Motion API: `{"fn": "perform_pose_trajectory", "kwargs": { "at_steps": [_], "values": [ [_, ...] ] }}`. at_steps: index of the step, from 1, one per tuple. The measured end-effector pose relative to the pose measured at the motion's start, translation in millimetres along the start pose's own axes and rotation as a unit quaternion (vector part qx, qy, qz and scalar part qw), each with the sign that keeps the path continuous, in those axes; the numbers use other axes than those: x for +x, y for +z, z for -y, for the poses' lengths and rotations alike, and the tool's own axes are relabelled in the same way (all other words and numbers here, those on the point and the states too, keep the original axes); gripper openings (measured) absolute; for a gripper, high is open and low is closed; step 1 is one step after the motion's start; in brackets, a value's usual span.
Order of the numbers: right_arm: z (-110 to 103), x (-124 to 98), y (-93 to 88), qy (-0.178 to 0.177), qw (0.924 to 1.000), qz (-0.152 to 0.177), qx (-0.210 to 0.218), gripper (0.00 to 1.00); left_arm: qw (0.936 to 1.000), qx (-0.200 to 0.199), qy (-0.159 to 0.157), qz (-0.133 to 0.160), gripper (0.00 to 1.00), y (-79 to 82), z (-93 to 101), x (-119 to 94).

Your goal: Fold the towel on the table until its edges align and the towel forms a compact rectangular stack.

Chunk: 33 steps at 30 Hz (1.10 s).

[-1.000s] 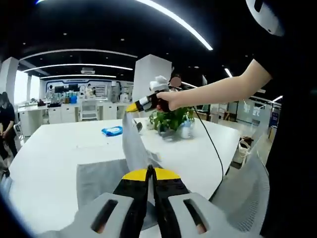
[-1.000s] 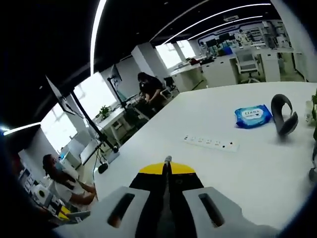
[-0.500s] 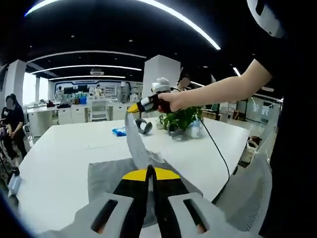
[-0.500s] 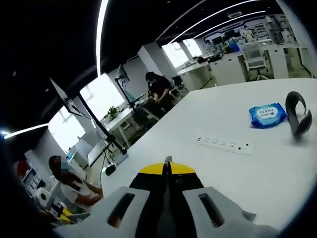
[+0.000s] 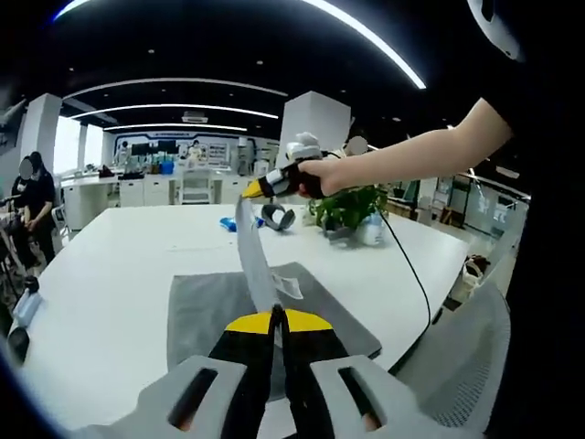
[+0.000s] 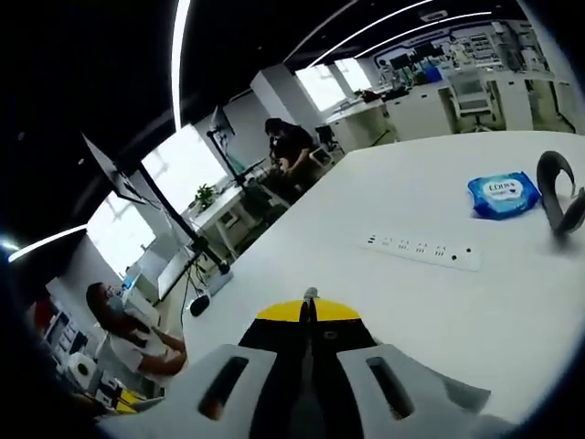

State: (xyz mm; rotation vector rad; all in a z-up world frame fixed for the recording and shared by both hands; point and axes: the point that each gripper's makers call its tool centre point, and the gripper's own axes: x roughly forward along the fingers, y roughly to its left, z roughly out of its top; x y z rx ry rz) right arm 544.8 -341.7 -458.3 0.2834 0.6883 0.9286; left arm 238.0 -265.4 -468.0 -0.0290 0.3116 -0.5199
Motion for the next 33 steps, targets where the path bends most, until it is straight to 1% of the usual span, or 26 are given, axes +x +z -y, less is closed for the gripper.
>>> {"fn": "perform_pose_trajectory", "kwargs": {
  "at_steps": [2, 5, 7, 11, 13, 16, 20, 22, 27, 29, 31, 32, 33],
  "values": [
    [2, 5, -4.3, -0.003, 1.0, -0.007, 0.0, 0.0, 1.0, -0.002, 0.001, -0.001, 0.03, -2.1, -1.2, 0],
    [6, 12, -8.8, -0.007, 0.9999, -0.015, 0.001, 0.0, 0.9998, -0.009, 0.01, -0.011, 0.03, -11.8, -8.4, 1],
    [7, 17, -11.7, -0.007, 0.9998, -0.018, 0.003, 0.0, 0.9996, -0.02, 0.013, -0.016, 0.03, -13.9, -10.9, 0],
    [10, 25, -15.1, -0.01, 0.9996, -0.024, 0.007, 0.0, 0.9987, -0.041, 0.018, -0.024, 0.03, -27.4, -23.9, 3],
    [12, 30, -17.4, -0.011, 0.9995, -0.028, 0.009, 0.0, 0.9985, -0.04, 0.02, -0.03, 0.03, -32.3, -27.0, 4],
    [14, 39, -22.8, -0.012, 0.9992, -0.035, 0.011, 0.0, 0.9979, -0.04, 0.021, -0.046, 0.03, -41.3, -31.4, 6],
    [15, 49, -28.5, -0.013, 0.999, -0.04, 0.015, 0.0, 0.9967, -0.05, 0.021, -0.061, 0.03, -51.0, -39.1, 7],
    [15, 53, -32.3, -0.014, 0.9988, -0.044, 0.016, 0.0, 0.9954, -0.066, 0.017, -0.067, 0.03, -55.6, -42.7, 8],
    [16, 67, -39.9, -0.013, 0.9982, -0.051, 0.028, 0.0, 0.9929, -0.084, 0.015, -0.082, 0.03, -67.2, -53.1, 9],
    [18, 76, -42.7, -0.013, 0.9979, -0.054, 0.033, 0.0, 0.9922, -0.087, 0.019, -0.088, 0.03, -72.6, -58.1, 10],
    [19, 84, -46.3, -0.014, 0.9975, -0.055, 0.041, 0.0, 0.9905, -0.096, 0.026, -0.095, 0.03, -79.2, -64.5, 10],
    [19, 91, -49.3, -0.015, 0.9972, -0.056, 0.047, 0.0, 0.9887, -0.108, 0.028, -0.101, 0.03, -84.6, -68.6, 11],
    [19, 94, -51.0, -0.015, 0.9971, -0.056, 0.049, 0.0, 0.9886, -0.107, 0.029, -0.102, 0.03, -86.9, -71.4, 11]
  ]
}}
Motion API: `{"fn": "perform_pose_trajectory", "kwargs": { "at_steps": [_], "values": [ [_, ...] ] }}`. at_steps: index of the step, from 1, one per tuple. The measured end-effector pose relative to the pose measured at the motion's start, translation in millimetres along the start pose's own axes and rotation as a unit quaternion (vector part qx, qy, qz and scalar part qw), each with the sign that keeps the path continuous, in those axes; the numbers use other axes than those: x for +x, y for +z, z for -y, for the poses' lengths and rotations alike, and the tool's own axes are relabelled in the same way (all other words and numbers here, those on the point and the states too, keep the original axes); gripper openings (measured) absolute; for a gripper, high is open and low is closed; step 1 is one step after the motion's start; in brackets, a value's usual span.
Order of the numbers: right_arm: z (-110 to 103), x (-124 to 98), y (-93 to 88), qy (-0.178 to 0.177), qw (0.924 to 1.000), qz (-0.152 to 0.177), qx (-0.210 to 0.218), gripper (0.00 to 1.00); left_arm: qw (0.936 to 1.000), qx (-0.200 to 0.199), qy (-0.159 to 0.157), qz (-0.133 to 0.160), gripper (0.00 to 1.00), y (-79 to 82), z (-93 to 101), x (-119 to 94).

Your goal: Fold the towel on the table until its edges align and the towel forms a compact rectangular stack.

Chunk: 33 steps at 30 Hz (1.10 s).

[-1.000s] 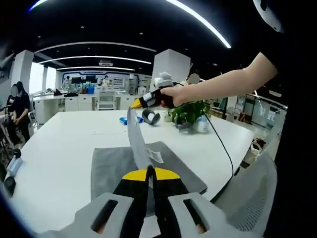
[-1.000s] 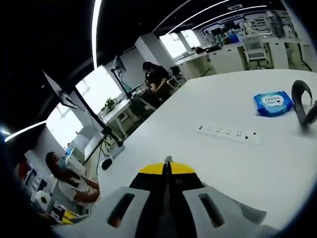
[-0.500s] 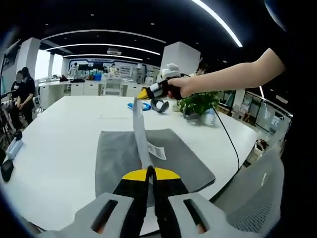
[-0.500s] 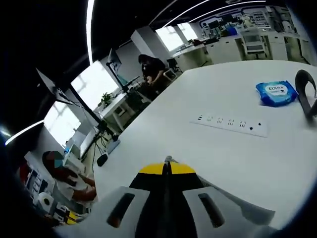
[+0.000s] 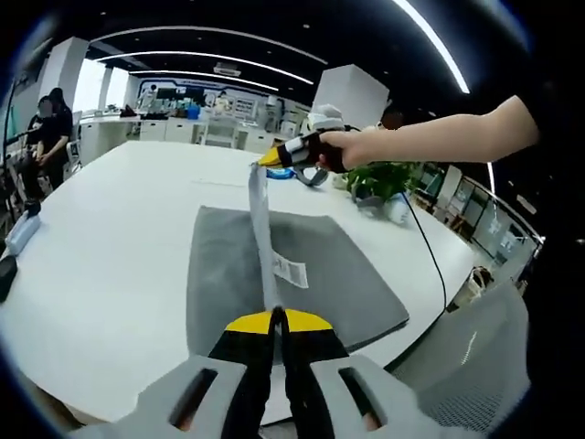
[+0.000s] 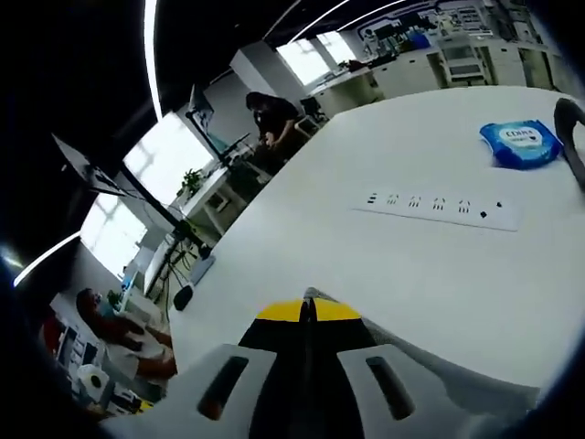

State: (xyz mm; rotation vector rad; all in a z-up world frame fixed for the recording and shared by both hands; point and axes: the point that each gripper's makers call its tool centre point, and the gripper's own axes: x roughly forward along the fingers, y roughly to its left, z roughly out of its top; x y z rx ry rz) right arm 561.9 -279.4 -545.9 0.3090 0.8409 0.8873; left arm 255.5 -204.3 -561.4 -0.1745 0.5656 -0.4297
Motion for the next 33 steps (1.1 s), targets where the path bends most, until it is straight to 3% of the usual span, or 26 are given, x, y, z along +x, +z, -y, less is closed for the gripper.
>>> {"fn": "perform_pose_trajectory", "kwargs": {
  "at_steps": [9, 19, 25, 33],
  "values": [
    [-2, 26, -8.4, 0.006, 0.9998, -0.011, 0.013, 0.0, 0.9993, -0.018, 0.02, -0.028, 0.03, -23.1, -26.2, 3],
    [-3, 51, -13.9, 0.014, 0.9992, -0.02, 0.032, 0.0, 0.9978, -0.039, 0.032, -0.044, 0.03, -44.5, -41.4, 8],
    [1, 63, -19.0, 0.002, 0.9994, -0.024, 0.024, 0.0, 0.998, -0.036, 0.04, -0.034, 0.03, -51.2, -49.9, 13],
    [-3, 80, -24.6, 0.006, 0.9996, -0.022, 0.016, 0.0, 0.9957, -0.054, 0.05, -0.055, 0.03, -68.8, -59.3, 22]
  ]
}}
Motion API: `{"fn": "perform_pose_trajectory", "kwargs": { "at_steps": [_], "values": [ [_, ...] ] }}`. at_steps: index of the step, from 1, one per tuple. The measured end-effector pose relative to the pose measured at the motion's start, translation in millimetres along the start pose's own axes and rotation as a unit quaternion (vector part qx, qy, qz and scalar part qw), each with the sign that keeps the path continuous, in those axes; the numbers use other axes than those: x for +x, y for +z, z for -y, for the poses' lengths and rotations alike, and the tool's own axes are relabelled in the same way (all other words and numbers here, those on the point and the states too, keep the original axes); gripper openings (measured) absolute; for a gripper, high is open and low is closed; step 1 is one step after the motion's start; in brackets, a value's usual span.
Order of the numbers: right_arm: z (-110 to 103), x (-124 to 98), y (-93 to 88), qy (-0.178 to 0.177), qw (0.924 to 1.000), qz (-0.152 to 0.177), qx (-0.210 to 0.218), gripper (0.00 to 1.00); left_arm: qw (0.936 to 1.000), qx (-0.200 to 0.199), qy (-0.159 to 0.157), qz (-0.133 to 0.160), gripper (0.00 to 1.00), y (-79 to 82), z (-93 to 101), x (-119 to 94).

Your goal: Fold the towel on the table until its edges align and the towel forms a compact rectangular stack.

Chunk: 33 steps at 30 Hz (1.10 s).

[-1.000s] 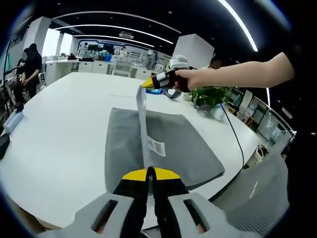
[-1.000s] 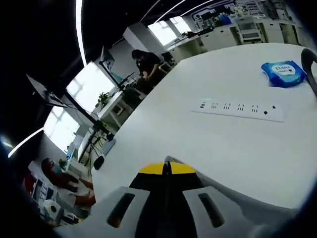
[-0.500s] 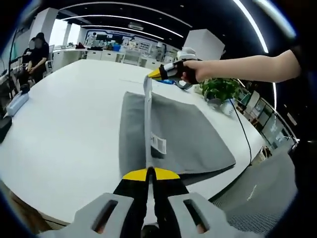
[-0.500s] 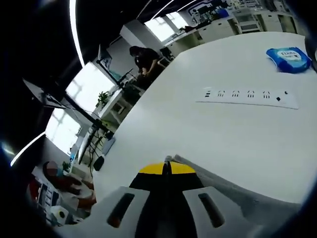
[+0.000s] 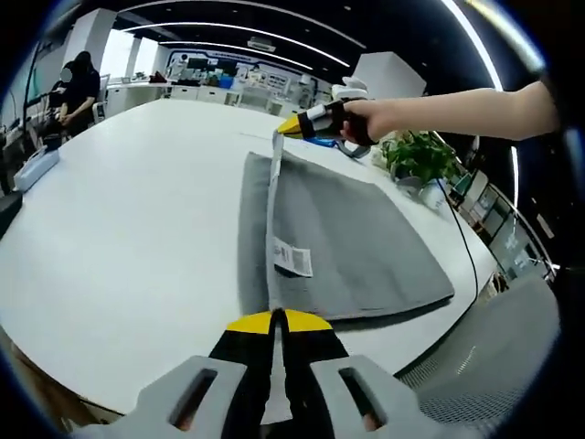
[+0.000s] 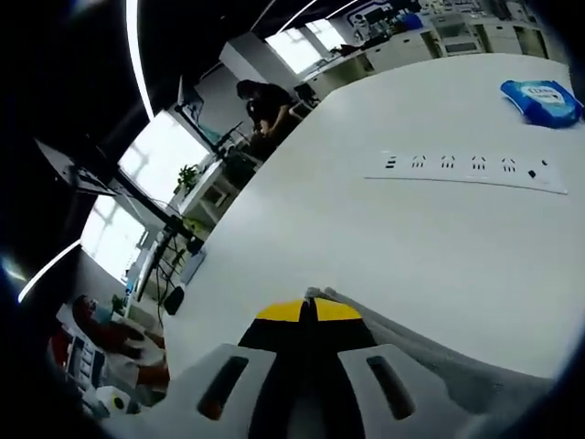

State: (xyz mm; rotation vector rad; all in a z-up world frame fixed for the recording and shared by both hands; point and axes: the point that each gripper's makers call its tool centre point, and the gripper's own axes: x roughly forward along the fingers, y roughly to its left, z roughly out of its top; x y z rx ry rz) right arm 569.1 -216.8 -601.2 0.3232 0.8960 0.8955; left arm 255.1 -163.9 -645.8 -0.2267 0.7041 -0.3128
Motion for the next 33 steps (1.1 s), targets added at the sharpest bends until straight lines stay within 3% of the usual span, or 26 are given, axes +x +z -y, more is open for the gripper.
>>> {"fn": "perform_pose_trajectory", "kwargs": {
  "at_steps": [2, 5, 8, 10, 13, 17, 19, 23, 25, 27, 30, 31, 33],
  "values": [
    [-2, 3, -0.4, 0.004, 0.9999, 0.002, -0.013, 0.01, 0.9999, 0.002, -0.002, -0.015, 0.04, -4.6, 1.0, 1],
    [-4, 4, -2.8, 0.009, 0.9999, 0.001, -0.013, 0.06, 0.9998, 0.017, 0.007, -0.004, 0.1, -0.6, -2.8, -2],
    [-4, -2, -8.9, 0.008, 0.9996, -0.011, -0.026, 0.06, 1.0, 0.002, 0.007, 0.002, 0.15, 5.1, -4.9, -6],
    [1, -11, -12.7, 0.0, 0.9988, -0.02, -0.044, 0.06, 1.0, -0.001, 0.006, 0.004, 0.15, 9.0, -4.2, -9],
    [5, -24, -15.0, -0.004, 0.9984, -0.021, -0.053, 0.05, 0.9996, 0.025, 0.008, 0.01, 0.15, 17.6, -0.5, -13],
    [17, -48, -18.9, -0.02, 0.9981, -0.026, -0.052, 0.05, 0.9989, 0.042, -0.002, 0.019, 0.15, 30.4, 13.3, -18],
    [21, -58, -13.7, -0.027, 0.998, -0.027, -0.05, 0.05, 0.9972, 0.07, -0.016, 0.022, 0.15, 40.1, 26.4, -19],
    [14, -75, 9.8, -0.022, 0.9982, 0.004, -0.056, 0.05, 0.9802, 0.189, -0.054, 0.018, 0.15, 68.0, 62.9, -19],
    [11, -82, 10.1, -0.019, 0.9983, 0.005, -0.056, 0.04, 0.9694, 0.236, -0.061, 0.029, 0.15, 86.1, 80.5, -17],
    [12, -92, 5.7, -0.029, 0.9973, -0.007, -0.067, 0.04, 0.9651, 0.244, -0.075, 0.057, 0.15, 104.0, 100.5, -16],
    [7, -109, 1.3, -0.03, 0.9937, -0.011, -0.107, 0.02, 0.9674, 0.21, -0.119, 0.076, 0.15, 117.6, 131.0, -14],
    [7, -111, -1.0, -0.03, 0.9932, -0.015, -0.111, 0.02, 0.9619, 0.225, -0.137, 0.074, 0.14, 120.5, 142.6, -11],
    [9, -125, -19.4, -0.028, 0.986, -0.059, -0.153, 0.0, 0.9484, 0.272, -0.15, 0.061, 0.14, 120.9, 154.6, -5]
  ]
}}
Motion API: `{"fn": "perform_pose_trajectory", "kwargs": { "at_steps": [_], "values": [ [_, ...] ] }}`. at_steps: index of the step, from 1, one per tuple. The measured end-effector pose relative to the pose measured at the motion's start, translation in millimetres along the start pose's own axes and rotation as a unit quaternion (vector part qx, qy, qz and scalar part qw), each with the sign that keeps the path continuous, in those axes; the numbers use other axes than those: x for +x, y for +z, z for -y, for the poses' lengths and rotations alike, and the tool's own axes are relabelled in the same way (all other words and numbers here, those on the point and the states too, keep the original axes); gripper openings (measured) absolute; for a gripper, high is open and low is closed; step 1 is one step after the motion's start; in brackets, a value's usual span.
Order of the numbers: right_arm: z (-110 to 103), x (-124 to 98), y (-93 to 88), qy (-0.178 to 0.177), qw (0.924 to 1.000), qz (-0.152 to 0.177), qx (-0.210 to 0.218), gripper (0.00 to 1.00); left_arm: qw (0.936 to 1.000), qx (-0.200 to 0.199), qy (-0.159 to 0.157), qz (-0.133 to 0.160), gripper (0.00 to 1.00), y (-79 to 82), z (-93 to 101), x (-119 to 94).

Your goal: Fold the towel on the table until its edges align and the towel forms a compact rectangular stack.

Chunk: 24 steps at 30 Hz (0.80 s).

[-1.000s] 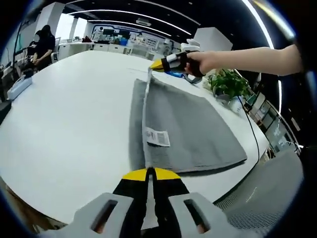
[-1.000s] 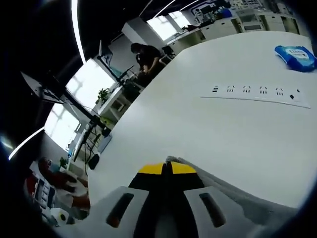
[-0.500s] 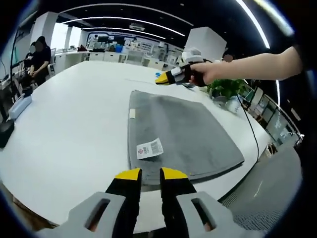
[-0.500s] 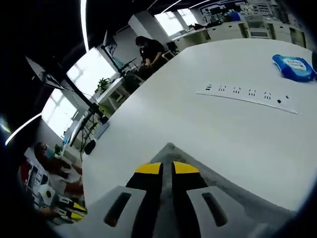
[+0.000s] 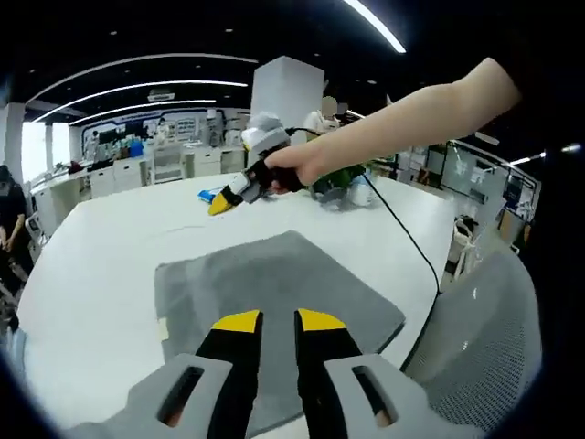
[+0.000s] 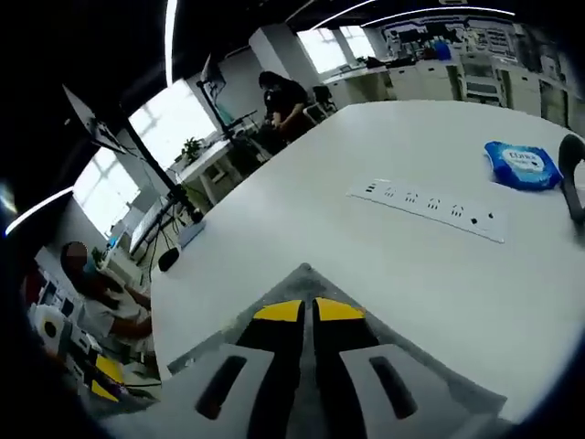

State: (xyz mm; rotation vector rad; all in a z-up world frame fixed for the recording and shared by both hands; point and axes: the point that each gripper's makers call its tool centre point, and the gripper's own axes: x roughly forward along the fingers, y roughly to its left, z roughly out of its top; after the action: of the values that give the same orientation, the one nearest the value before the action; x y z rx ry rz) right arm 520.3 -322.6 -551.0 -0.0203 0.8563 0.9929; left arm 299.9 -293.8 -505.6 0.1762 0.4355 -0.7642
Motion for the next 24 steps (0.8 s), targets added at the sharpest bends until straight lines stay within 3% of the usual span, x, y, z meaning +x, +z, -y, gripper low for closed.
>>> {"fn": "perform_pose_trajectory", "kwargs": {
  "at_steps": [3, 7, 9, 12, 14, 16, 18, 19, 20, 21, 22, 23, 24],
  "values": [
    [2, -14, -20.6, -0.005, 0.9972, -0.034, -0.066, 0.0, 0.9967, 0.073, -0.028, -0.024, 0.12, 5.1, 16.7, 22],
    [12, -34, -59.1, -0.008, 0.9941, -0.076, -0.077, 0.0, 0.9958, 0.067, -0.059, -0.023, 0.11, 5.0, 43.0, 48],
    [19, -42, -84.8, -0.006, 0.9891, -0.116, -0.09, 0.0, 0.9944, 0.062, -0.081, -0.027, 0.11, 1.0, 57.0, 61],
    [36, -52, -115.8, -0.024, 0.981, -0.161, -0.106, 0.0, 0.9834, 0.062, -0.154, -0.073, 0.11, -20.2, 90.2, 85],
    [46, -58, -132.7, -0.034, 0.9767, -0.185, -0.103, 0.0, 0.9716, 0.08, -0.197, -0.104, 0.11, -35.5, 108.9, 95],
    [60, -63, -148.6, -0.049, 0.9682, -0.218, -0.113, 0.0, 0.969, 0.089, -0.197, -0.12, 0.11, -46.4, 115.3, 108],
    [72, -69, -168.1, -0.064, 0.9476, -0.273, -0.153, 0.0, 0.9738, 0.056, -0.189, -0.114, 0.11, -48.6, 118.2, 118],
    [74, -69, -174.2, -0.065, 0.9383, -0.289, -0.179, 0.0, 0.9767, 0.007, -0.181, -0.116, 0.11, -51.2, 119.6, 123],
    [77, -70, -184.3, -0.064, 0.9236, -0.313, -0.212, 0.0, 0.9764, -0.011, -0.179, -0.121, 0.11, -54.3, 120.5, 125],
    [79, -69, -190.8, -0.065, 0.9153, -0.327, -0.226, 0.0, 0.9763, -0.02, -0.174, -0.127, 0.11, -58.9, 120.4, 127],
    [80, -67, -196.7, -0.065, 0.9085, -0.337, -0.238, 0.0, 0.9763, -0.004, -0.172, -0.131, 0.11, -63.4, 119.7, 128],
    [82, -65, -190.1, -0.09, 0.9121, -0.318, -0.243, 0.0, 0.9762, 0.02, -0.16, -0.145, 0.11, -71.8, 115.6, 127],
    [82, -63, -192.2, -0.105, 0.9122, -0.325, -0.227, 0.0, 0.9755, 0.036, -0.152, -0.155, 0.11, -77.8, 113.0, 127]
  ]
}}
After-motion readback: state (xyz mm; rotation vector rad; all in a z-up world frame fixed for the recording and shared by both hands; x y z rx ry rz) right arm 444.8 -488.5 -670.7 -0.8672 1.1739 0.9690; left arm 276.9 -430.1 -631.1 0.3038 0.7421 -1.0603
